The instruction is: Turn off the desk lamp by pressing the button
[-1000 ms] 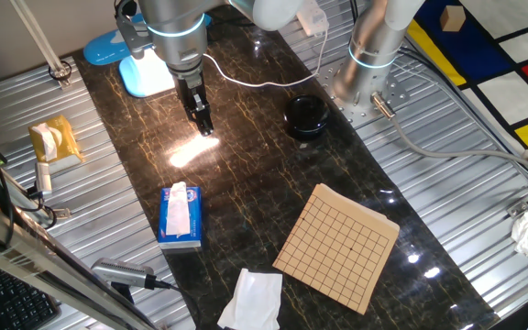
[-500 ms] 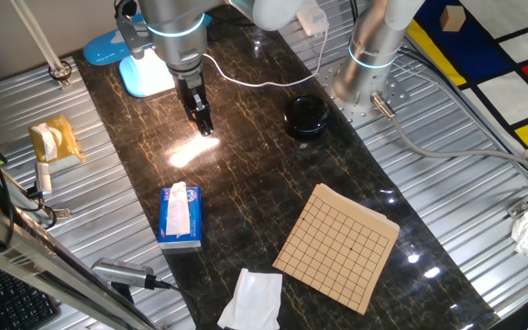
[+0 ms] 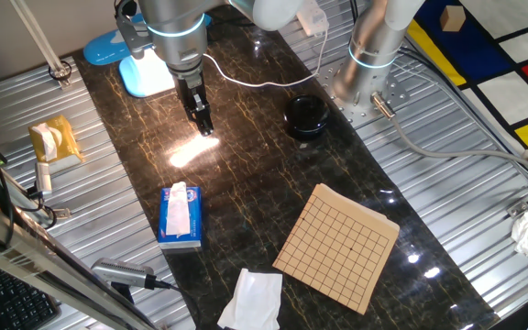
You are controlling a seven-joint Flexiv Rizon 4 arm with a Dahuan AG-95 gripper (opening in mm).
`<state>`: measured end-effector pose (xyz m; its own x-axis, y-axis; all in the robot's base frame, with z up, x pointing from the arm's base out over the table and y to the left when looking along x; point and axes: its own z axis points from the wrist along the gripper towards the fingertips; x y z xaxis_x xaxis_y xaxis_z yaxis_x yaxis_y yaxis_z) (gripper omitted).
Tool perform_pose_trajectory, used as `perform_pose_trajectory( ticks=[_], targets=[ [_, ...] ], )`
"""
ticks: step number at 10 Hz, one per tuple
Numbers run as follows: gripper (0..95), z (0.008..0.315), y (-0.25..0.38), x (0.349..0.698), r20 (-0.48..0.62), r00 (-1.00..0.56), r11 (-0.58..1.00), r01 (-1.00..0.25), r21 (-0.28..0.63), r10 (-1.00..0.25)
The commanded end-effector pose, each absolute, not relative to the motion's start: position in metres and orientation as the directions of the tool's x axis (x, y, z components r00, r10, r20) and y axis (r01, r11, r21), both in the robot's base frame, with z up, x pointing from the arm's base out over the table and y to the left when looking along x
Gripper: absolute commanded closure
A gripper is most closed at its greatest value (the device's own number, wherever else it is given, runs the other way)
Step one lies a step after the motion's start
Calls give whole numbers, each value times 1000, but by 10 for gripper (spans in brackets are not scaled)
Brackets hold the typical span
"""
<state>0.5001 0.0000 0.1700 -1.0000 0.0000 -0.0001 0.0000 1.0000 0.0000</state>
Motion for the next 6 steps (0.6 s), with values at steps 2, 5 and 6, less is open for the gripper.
perform_pose_trajectory(
  ticks=[2, 5, 6],
  targets=[
    [950, 170, 0, 500, -10, -972, 972, -234, 2, -234],
    [950, 170, 0, 500, -6, -970, 970, -242, -2, -242],
    [950, 170, 0, 500, -6, -970, 970, -241, -6, -241]
  ],
)
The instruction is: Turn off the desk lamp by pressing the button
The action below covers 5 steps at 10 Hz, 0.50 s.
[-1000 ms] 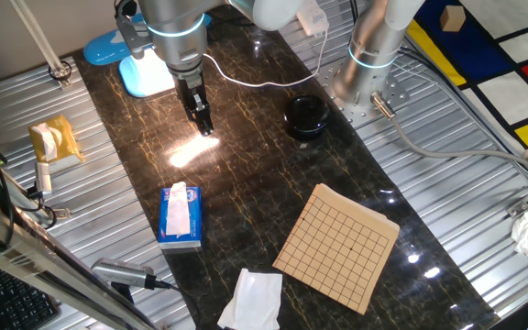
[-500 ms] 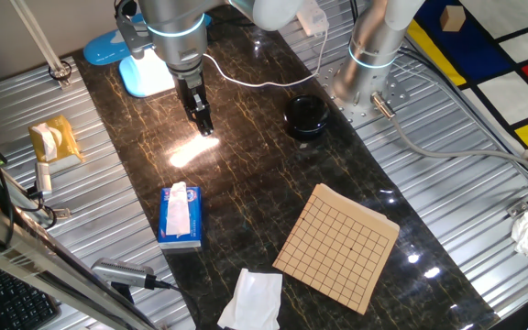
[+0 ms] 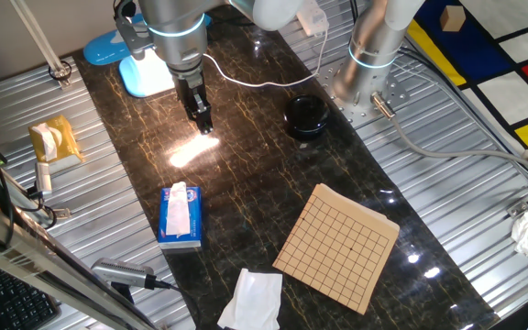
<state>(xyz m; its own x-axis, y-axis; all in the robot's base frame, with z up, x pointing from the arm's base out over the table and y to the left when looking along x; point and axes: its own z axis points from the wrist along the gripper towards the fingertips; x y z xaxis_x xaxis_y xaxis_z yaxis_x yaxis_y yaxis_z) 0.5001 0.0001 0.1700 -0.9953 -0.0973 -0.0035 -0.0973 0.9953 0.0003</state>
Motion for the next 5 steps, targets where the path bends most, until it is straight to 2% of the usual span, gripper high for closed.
perform_pose_trajectory(
  ticks=[1, 5],
  targets=[
    [950, 170, 0, 500, -4, -970, 970, -241, -11, -241],
    [950, 170, 0, 500, 1, -970, 969, -244, -22, -244]
  ],
)
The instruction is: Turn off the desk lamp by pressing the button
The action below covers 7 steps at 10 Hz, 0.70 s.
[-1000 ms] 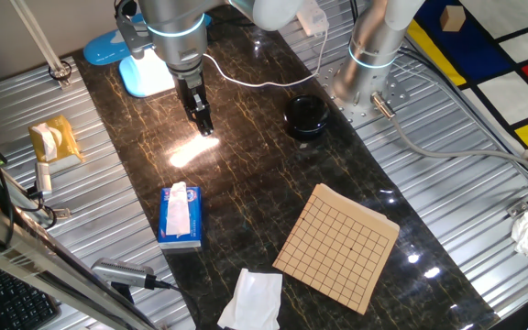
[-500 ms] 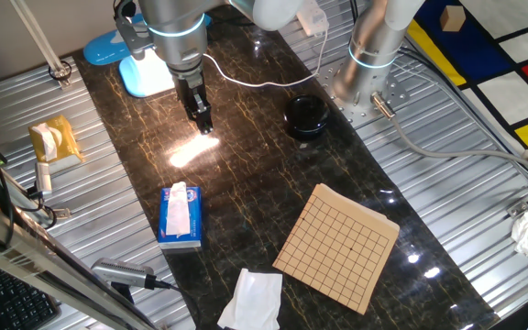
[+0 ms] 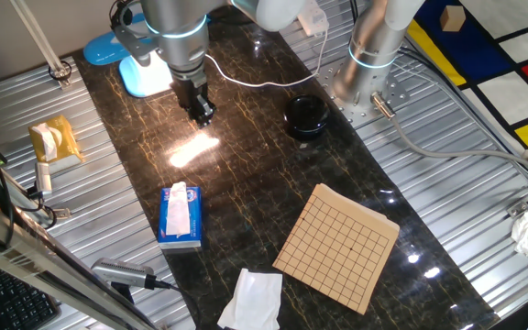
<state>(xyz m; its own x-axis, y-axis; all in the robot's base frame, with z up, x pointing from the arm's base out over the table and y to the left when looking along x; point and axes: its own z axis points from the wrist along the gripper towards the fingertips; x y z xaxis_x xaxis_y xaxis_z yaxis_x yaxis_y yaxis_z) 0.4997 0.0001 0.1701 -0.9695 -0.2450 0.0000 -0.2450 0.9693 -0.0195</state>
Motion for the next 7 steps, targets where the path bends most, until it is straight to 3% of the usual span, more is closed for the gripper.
perform_pose_trajectory(
  ticks=[1, 7],
  targets=[
    [950, 170, 0, 500, 1, -970, 969, -245, -23, -245],
    [950, 170, 0, 500, 24, -961, 959, -275, -62, -274]
  ],
)
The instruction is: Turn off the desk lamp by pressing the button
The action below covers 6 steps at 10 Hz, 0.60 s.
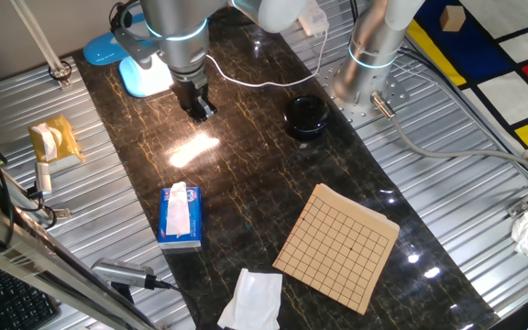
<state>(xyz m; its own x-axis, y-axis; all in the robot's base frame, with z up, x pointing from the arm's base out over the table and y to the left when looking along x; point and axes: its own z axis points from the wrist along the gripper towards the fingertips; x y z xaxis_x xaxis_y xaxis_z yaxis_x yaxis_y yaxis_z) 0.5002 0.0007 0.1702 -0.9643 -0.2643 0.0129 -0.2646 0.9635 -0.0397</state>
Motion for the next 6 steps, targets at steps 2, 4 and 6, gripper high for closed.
perform_pose_trajectory(
  ticks=[2, 4, 6],
  targets=[
    [950, 170, 0, 500, 46, -959, 956, -281, -78, -278],
    [950, 169, 0, 500, 101, -954, 949, -294, -115, -284],
    [950, 160, -1, 501, 136, -947, 937, -310, -163, -290]
  ],
)
